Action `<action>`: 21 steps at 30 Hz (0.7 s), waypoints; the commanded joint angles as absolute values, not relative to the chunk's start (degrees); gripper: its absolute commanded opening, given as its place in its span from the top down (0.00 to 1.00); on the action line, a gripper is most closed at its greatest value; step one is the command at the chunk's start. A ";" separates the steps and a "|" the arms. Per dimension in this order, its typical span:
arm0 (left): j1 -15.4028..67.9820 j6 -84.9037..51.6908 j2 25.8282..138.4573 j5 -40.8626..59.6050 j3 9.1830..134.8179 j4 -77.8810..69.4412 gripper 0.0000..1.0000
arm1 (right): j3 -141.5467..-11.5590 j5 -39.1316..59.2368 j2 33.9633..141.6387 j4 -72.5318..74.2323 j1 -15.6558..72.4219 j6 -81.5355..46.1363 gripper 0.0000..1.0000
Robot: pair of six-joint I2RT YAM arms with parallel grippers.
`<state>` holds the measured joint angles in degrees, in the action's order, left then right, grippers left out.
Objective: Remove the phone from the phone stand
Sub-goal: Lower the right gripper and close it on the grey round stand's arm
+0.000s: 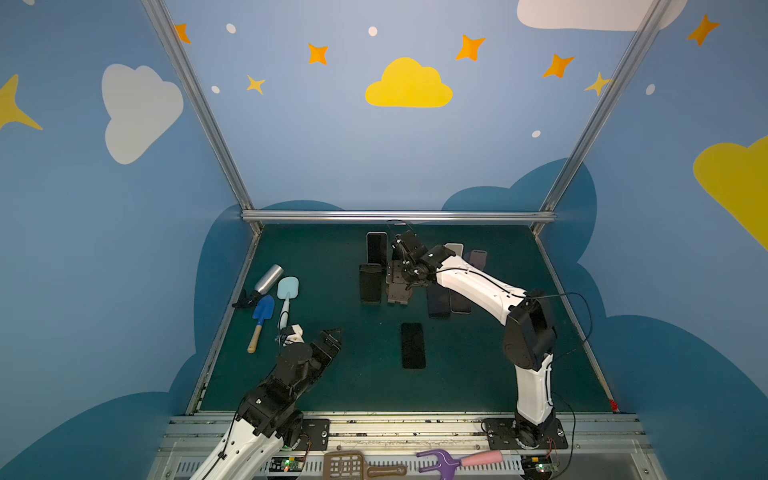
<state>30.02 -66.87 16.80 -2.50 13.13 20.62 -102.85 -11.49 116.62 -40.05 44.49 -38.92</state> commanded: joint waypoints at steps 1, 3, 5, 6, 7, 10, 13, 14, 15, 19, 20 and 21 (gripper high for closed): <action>30.06 -66.59 16.52 -3.43 13.13 21.36 0.00 | -105.18 -11.27 120.29 -41.85 44.78 -40.64 0.10; 30.04 -67.14 16.35 -3.26 12.68 21.06 0.00 | -106.15 -12.58 121.62 -43.15 44.74 -42.10 0.11; 30.06 -67.28 16.09 -3.16 12.23 20.77 0.00 | -106.46 -13.62 122.61 -43.12 44.71 -42.89 0.10; 30.09 -67.25 16.08 -3.24 12.17 20.86 0.00 | -106.88 -13.97 123.12 -43.30 44.73 -42.93 0.10; 30.04 -67.09 16.08 -3.33 12.30 21.00 0.00 | -107.55 -14.51 124.01 -43.90 44.77 -43.31 0.10; 30.06 -66.63 16.08 -3.76 12.39 20.95 0.00 | -109.34 -14.89 126.17 -44.69 44.72 -43.33 0.10; 29.98 -66.62 16.16 -3.95 12.15 20.45 0.00 | -110.70 -14.68 127.97 -44.36 44.61 -43.53 0.10; 29.99 -66.64 16.17 -3.96 11.93 20.24 0.00 | -111.06 -14.58 128.50 -44.04 44.56 -43.32 0.10; 30.02 -66.71 16.17 -3.96 11.86 20.13 0.00 | -111.42 -14.36 128.98 -43.71 44.58 -43.18 0.10; 30.04 -66.62 16.03 -4.04 11.87 20.48 0.00 | -113.18 -16.16 131.23 -44.03 44.58 -43.24 0.10; 29.97 -66.62 15.92 -4.12 11.87 20.53 0.00 | -113.29 -16.73 131.47 -44.24 44.62 -43.60 0.11; 29.97 -66.62 15.79 -4.12 11.87 20.69 0.00 | -113.23 -17.07 131.57 -44.42 44.64 -44.21 0.12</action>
<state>30.02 -66.89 16.58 -3.25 12.25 20.45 -111.74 -14.81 130.26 -42.92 44.51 -43.00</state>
